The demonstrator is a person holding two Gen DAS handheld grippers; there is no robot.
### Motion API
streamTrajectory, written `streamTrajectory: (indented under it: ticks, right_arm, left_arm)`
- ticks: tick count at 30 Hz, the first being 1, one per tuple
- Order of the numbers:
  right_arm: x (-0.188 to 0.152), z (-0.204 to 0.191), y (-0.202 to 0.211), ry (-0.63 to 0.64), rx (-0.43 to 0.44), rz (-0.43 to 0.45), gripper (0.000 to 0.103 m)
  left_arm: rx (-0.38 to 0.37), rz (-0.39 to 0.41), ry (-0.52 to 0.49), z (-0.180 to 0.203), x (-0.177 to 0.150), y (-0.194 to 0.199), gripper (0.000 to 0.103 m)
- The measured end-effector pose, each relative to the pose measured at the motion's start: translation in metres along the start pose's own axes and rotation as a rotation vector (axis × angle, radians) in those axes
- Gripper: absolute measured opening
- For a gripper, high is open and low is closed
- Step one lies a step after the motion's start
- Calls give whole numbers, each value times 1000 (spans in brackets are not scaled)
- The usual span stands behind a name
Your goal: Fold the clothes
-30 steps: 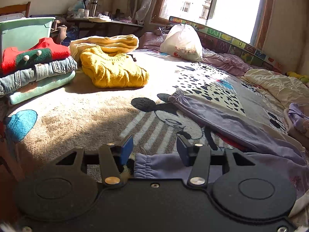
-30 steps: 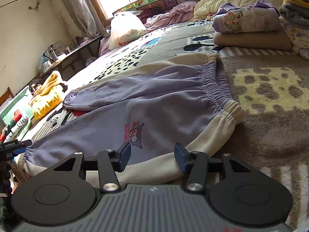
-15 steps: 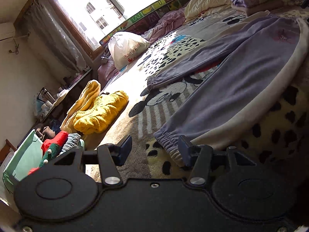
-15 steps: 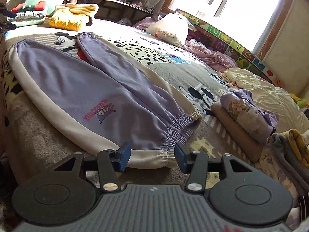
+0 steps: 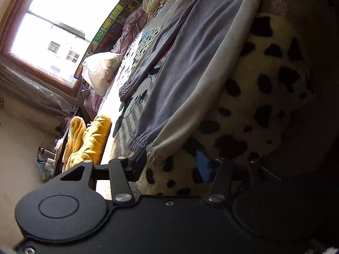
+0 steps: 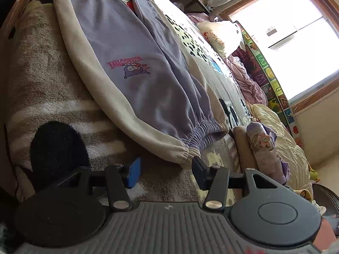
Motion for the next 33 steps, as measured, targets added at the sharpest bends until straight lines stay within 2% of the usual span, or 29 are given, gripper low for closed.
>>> streamTrajectory:
  ticks: [7,9,10,12,13,16,20,21,22,24,26,33]
  right_arm:
    - [3,-5,-12,221,-20,23,51]
    - [4,-6,-15,251,10,32,46]
    - [4,-4,-16,243,33,32,39]
    - [7,-1,-18,234,57,37,37]
    - [8,0,-18,228,70,39,29]
    - [12,4,-19,197,99,46,18]
    - [12,12,-16,111,110,67,13]
    - [12,14,-16,81,112,72,12]
    - [11,17,-15,51,113,78,10]
    - [11,26,-13,-22,109,94,9]
    - [11,39,-11,-108,97,115,8]
    - [13,86,-6,-399,50,183,6]
  left_arm:
    - [34,8,-13,-3,-2,-8,52]
    - [40,14,-22,-3,-1,-10,52]
    - [45,18,-25,-3,-1,-11,52]
    - [53,26,-29,-3,-1,-13,45]
    - [56,28,-29,-3,-1,-14,41]
    - [60,31,-31,-3,-1,-17,40]
    - [53,40,-22,-8,0,-22,39]
    - [55,45,-12,-11,0,-23,30]
    - [60,54,13,-16,0,-23,16]
    - [73,82,123,-34,2,-21,14]
    - [54,95,249,-53,5,-22,12]
    - [32,124,557,-115,34,-55,9]
Point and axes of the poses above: each gripper's, at about its wrist camera, not at the fingertips, and y roughly against the way its jaws point, z to its right, x to its top, the point moved 6 cm from there along -y, roughly the way its jaws point, and after that the axes turned 2 degrees about x, right-handed, at the moved point
